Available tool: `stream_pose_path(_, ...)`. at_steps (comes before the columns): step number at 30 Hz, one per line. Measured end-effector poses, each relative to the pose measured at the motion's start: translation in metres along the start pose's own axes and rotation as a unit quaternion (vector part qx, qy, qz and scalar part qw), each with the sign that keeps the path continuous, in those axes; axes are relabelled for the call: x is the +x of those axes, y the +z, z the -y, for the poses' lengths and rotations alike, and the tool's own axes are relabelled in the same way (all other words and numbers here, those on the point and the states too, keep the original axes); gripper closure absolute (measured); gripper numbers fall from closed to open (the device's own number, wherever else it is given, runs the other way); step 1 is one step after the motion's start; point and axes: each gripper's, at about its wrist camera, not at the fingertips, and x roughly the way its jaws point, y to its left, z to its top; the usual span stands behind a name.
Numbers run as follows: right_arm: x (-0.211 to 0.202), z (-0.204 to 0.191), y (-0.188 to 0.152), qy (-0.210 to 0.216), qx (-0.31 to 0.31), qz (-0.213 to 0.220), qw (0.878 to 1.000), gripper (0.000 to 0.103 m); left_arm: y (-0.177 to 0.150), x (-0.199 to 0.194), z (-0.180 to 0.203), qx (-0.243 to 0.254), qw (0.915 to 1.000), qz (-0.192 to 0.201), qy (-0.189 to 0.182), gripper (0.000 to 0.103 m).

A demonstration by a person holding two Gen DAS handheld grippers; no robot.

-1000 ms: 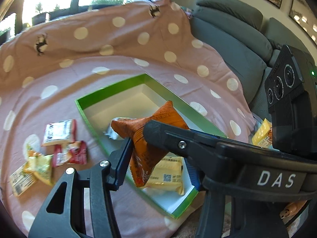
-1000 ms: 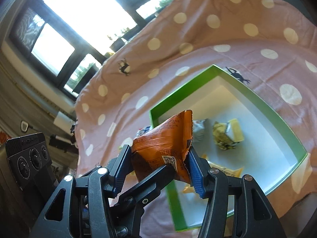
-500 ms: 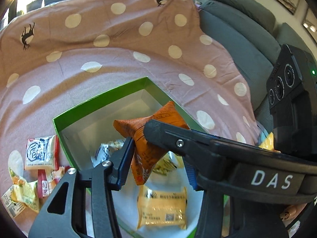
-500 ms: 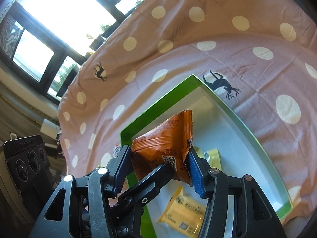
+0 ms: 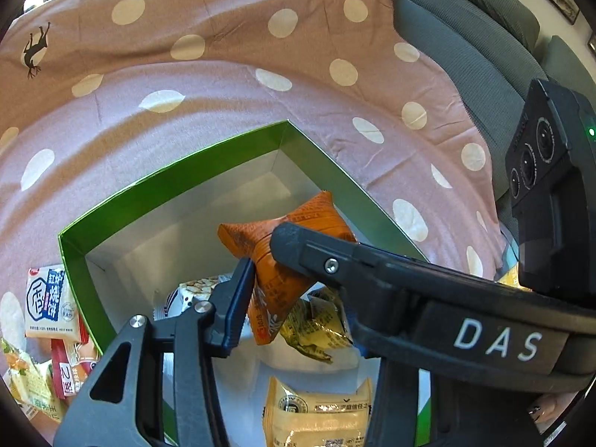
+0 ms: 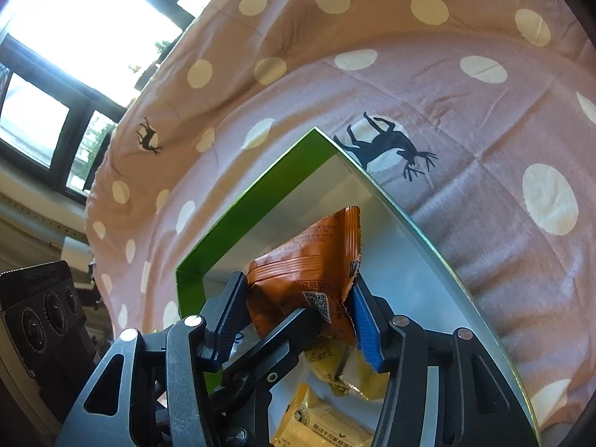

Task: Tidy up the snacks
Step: 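Carry the orange snack bag into the green box and open the right gripper, then withdraw the right gripper and reach to the white-blue biscuit packet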

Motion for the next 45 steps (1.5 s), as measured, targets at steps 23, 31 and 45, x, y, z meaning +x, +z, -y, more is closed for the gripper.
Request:
stream_pose_path(23,-0.051,-0.053,-0.014,-0.052,-0.048,0.067,0.995,0.016,-0.021,-0.088,-0.033,-0.052,0.9964,0.060,0.029,0.018)
stream_pose_path(31,-0.051,-0.129,-0.041,-0.035,-0.136,0.060,0.988,0.006,-0.071,-0.151,-0.082,-0.109,0.9874,0.078,0.083,0.004)
stream_pose_path(45,0.082,-0.216,-0.076,-0.051,-0.181,-0.105,0.977,0.006,-0.207,-0.224,-0.198,-0.293,0.9396,0.112,0.138,0.002)
